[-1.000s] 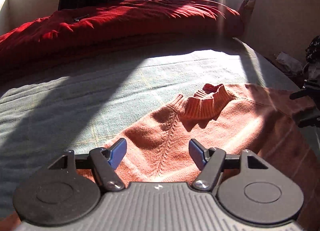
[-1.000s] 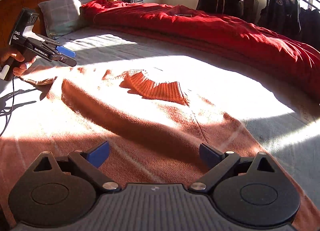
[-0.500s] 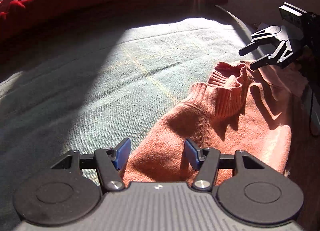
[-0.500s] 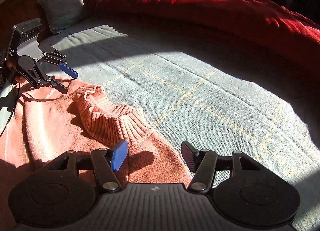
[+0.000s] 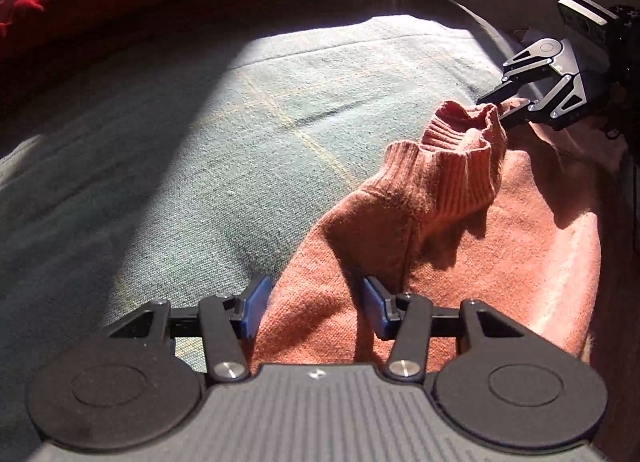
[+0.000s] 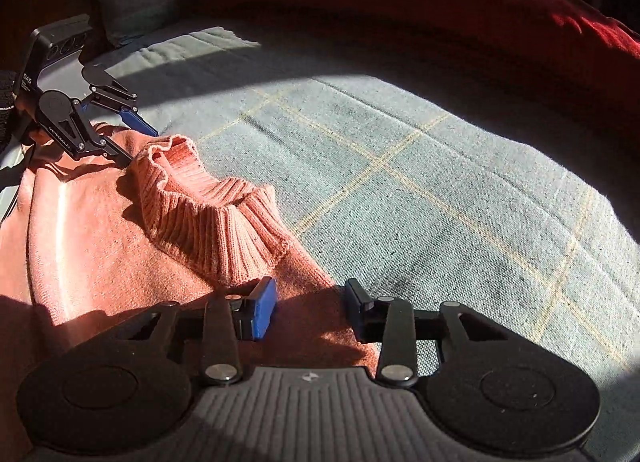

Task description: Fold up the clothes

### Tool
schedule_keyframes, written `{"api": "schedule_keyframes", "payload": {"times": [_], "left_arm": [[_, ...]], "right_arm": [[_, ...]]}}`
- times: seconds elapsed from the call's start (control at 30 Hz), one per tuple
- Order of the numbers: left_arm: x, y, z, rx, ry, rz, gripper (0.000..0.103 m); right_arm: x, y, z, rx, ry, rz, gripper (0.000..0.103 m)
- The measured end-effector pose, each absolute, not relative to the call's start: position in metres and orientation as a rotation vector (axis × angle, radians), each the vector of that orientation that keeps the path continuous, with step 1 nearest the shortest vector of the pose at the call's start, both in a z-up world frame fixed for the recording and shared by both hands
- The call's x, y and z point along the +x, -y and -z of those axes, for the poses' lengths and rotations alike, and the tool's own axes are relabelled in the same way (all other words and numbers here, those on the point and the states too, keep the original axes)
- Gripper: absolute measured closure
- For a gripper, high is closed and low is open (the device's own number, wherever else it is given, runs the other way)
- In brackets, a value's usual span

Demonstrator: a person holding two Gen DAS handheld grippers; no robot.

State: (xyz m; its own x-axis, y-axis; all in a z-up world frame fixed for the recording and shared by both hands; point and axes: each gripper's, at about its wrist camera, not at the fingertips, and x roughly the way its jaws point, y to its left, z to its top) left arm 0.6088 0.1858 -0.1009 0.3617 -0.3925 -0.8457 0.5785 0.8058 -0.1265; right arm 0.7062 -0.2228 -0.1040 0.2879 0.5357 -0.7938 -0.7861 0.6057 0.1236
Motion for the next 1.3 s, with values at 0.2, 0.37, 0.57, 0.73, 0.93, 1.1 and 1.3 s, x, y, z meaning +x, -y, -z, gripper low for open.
{"api": "schedule_keyframes", "payload": {"times": [0.2,0.37,0.57,0.73,0.93,1.1,1.3], "left_arm": [[0.585,-0.168,0.094,0.286,-0.96,0.563,0.094],[0.586,-0.168,0.08,0.277,-0.901,0.485,0.096],[0.588,-0.168,0.065,0.265,-0.83,0.391,0.097],[0.595,-0.167,0.07,0.261,-0.818,0.339,0.096],[0.606,-0.163,0.105,0.236,-0.857,0.3,0.094],[0.601,-0.175,0.093,0.161,-0.865,0.276,0.082],[0.567,-0.171,0.056,0.142,-0.774,0.311,0.077]], "right_arm": [[0.688,0.211,0.103,-0.396,-0.848,-0.901,0.091],[0.67,0.212,0.087,-0.433,-0.776,-0.866,0.099],[0.666,0.218,0.061,-0.429,-0.695,-0.79,0.1],[0.679,0.225,0.064,-0.393,-0.702,-0.718,0.1],[0.701,0.218,0.111,-0.357,-0.797,-0.635,0.099],[0.698,0.225,0.106,-0.274,-0.803,-0.603,0.081],[0.668,0.227,0.074,-0.229,-0.783,-0.567,0.052]]}}
